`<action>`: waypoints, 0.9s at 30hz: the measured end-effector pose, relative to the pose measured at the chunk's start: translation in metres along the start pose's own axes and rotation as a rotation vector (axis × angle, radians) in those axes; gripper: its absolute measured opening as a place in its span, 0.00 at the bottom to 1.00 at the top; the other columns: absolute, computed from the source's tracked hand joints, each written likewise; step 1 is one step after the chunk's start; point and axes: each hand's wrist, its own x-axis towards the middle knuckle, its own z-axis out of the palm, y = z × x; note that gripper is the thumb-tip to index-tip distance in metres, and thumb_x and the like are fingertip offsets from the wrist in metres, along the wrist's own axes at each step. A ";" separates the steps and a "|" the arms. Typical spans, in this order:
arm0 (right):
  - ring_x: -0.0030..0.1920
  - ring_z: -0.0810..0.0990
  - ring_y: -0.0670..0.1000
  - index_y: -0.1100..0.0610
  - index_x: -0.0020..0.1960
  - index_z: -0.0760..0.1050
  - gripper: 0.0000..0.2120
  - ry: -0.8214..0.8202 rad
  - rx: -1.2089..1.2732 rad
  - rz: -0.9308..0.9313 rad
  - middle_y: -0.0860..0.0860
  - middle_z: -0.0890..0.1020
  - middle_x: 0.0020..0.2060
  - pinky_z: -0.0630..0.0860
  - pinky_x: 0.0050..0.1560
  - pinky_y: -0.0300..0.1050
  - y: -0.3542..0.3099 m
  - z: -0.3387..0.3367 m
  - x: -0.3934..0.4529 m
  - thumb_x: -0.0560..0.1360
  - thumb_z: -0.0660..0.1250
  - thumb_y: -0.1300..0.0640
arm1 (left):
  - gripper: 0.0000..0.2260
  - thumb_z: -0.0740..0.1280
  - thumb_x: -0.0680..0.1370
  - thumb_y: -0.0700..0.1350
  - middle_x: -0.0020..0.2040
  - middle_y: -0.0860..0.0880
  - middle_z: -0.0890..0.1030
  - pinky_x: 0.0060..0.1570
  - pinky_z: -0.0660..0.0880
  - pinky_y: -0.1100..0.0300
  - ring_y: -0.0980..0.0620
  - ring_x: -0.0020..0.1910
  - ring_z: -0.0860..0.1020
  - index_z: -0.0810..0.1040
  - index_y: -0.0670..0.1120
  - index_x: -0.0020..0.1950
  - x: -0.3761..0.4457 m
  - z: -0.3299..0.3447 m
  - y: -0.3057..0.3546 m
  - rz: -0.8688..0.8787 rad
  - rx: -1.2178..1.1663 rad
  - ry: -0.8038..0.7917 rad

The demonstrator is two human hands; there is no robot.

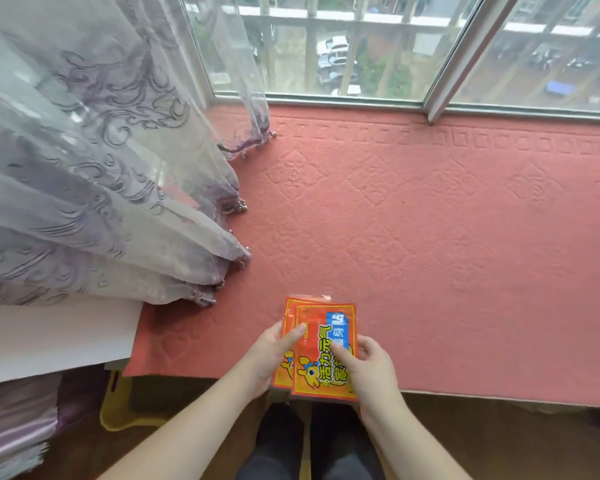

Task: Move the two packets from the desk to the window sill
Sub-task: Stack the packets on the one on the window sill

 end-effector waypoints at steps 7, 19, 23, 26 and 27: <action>0.45 0.86 0.50 0.54 0.53 0.78 0.10 0.062 -0.145 0.035 0.51 0.86 0.47 0.84 0.48 0.54 0.031 0.007 0.026 0.74 0.72 0.53 | 0.16 0.66 0.79 0.48 0.58 0.38 0.84 0.60 0.75 0.35 0.36 0.57 0.82 0.75 0.46 0.66 0.026 -0.003 -0.036 -0.091 -0.006 0.001; 0.42 0.86 0.50 0.51 0.46 0.79 0.03 0.134 -0.261 0.060 0.50 0.86 0.42 0.83 0.47 0.56 0.073 0.010 0.080 0.77 0.68 0.53 | 0.12 0.64 0.80 0.49 0.52 0.42 0.86 0.55 0.79 0.38 0.40 0.51 0.85 0.75 0.48 0.63 0.066 -0.015 -0.062 -0.101 0.038 0.155; 0.42 0.85 0.49 0.51 0.46 0.79 0.03 0.157 -0.291 0.048 0.48 0.86 0.41 0.83 0.48 0.56 0.072 0.018 0.102 0.77 0.67 0.53 | 0.10 0.59 0.82 0.52 0.46 0.46 0.86 0.39 0.81 0.55 0.48 0.42 0.86 0.75 0.49 0.56 0.084 -0.017 -0.061 -0.072 0.164 0.376; 0.42 0.85 0.48 0.51 0.46 0.78 0.03 0.158 -0.304 0.055 0.47 0.85 0.41 0.83 0.49 0.55 0.070 0.024 0.116 0.77 0.67 0.54 | 0.11 0.57 0.82 0.50 0.47 0.49 0.84 0.36 0.73 0.62 0.54 0.42 0.81 0.77 0.48 0.52 0.096 -0.023 -0.064 0.050 0.577 0.554; 0.43 0.85 0.48 0.51 0.47 0.79 0.02 0.163 -0.316 0.049 0.46 0.85 0.40 0.82 0.50 0.54 0.070 0.026 0.120 0.77 0.67 0.54 | 0.11 0.58 0.82 0.49 0.48 0.49 0.84 0.38 0.73 0.61 0.53 0.44 0.80 0.78 0.48 0.52 0.100 -0.026 -0.066 0.085 0.653 0.595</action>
